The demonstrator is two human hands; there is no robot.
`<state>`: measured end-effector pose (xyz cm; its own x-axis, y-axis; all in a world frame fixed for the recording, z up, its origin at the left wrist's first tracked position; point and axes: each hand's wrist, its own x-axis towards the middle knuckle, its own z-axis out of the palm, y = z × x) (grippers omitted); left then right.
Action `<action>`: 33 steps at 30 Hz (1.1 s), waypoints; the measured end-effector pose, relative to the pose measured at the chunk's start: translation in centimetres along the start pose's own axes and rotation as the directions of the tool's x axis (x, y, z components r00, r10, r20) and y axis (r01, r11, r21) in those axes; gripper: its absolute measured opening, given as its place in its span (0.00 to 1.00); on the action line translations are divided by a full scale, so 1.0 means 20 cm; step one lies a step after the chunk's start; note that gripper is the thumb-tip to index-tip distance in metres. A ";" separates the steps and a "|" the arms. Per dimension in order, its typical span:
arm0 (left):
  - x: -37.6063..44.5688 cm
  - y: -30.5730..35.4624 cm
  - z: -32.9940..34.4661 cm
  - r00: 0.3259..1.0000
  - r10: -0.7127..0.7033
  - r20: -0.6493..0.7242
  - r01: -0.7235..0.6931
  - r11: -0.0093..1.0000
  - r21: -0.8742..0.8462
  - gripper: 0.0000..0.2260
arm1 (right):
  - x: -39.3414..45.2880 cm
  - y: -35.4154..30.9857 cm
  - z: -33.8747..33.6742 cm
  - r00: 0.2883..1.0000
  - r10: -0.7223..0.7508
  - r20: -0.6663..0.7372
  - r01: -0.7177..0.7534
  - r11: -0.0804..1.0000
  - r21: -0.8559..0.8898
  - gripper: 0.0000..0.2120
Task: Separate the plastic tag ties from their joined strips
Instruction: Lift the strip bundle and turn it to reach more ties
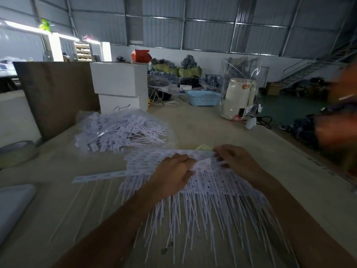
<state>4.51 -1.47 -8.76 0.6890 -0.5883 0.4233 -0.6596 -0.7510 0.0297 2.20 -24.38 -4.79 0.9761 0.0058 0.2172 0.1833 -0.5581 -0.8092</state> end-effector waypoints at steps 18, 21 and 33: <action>-0.03 0.00 0.08 0.995 -0.078 -0.063 0.076 0.996 -0.036 0.16 | -0.03 0.15 -0.37 0.993 0.086 -0.074 -0.027 0.813 0.582 0.16; -0.03 -0.01 0.07 0.994 -0.075 -0.083 0.071 0.996 -0.048 0.16 | -0.04 0.15 -0.36 1.000 0.017 0.001 -0.015 0.830 0.557 0.13; -0.03 0.00 0.07 0.994 -0.055 -0.096 0.050 0.998 -0.048 0.16 | -0.07 0.10 -0.35 0.993 -0.036 0.109 0.018 0.986 0.164 0.19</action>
<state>4.53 -1.55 -10.35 0.6921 -0.5148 0.5060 -0.6377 -0.7644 0.0946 0.48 -31.36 -2.92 0.9758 0.1162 0.1853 0.2172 -0.4144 -0.8838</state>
